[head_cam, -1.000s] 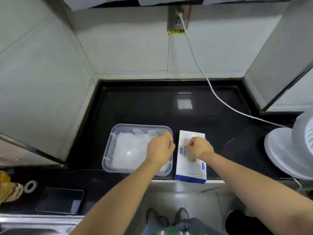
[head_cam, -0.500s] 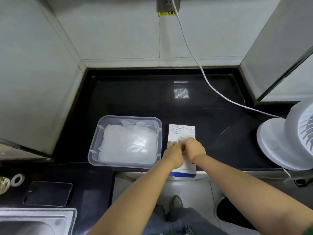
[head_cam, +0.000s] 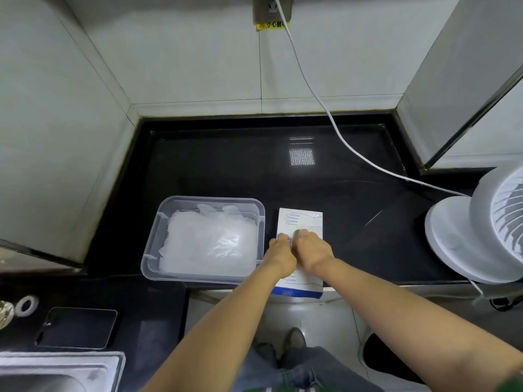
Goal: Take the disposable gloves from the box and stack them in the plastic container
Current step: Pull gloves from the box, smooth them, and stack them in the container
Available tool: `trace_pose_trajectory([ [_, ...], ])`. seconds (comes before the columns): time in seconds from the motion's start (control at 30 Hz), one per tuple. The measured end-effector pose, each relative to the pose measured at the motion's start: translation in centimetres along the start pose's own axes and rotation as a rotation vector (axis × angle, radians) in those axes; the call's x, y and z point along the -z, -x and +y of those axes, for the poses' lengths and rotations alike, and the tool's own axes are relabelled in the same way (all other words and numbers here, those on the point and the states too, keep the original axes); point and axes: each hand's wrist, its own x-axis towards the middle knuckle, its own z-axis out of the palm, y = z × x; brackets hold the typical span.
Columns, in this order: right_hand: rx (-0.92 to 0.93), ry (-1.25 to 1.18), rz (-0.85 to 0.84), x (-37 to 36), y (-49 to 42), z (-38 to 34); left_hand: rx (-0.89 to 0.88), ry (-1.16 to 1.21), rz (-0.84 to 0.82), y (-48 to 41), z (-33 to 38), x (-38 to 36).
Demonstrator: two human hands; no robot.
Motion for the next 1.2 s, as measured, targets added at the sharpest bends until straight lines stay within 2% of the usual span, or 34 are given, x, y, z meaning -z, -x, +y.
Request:
trace_pose_trajectory([
  [0.1,-0.05,-0.05,0.006,-0.2,-0.3,0.0,0.006,0.019,0.005,-0.1,-0.2,-0.2],
  [0.3,0.044,-0.099,0.046,0.0,0.1,0.7,0.007,0.024,-0.016,-0.6,-0.6,-0.3],
  [0.4,0.033,-0.309,0.034,0.9,-0.2,1.9,-0.004,0.009,-0.029,-0.9,-0.9,-0.3],
  [0.47,-0.035,-0.481,0.096,1.8,0.0,2.8,-0.019,-0.007,-0.025,-1.0,-1.1,-0.4],
  [0.53,-0.065,-0.589,0.135,2.2,0.3,3.4,-0.033,-0.028,-0.01,-1.1,-1.2,-0.5],
  [0.63,-0.053,-0.69,0.094,1.8,0.4,3.8,-0.039,-0.043,-0.011,-1.4,-1.3,-0.8],
  [0.73,-0.044,-0.62,0.082,1.2,0.2,3.3,-0.039,-0.043,-0.015,-1.5,-1.4,-0.8],
  [0.97,-0.03,-0.097,0.006,0.3,-0.5,1.2,-0.033,-0.027,0.003,-1.7,-1.5,-1.0],
  [1.1,-0.06,-0.115,0.041,0.0,-0.8,0.8,-0.03,-0.023,0.008,-1.8,-1.5,-1.1],
  [1.2,-0.121,-0.376,0.006,0.5,-1.3,1.5,-0.041,-0.029,-0.006,-2.0,-1.6,-1.0],
])
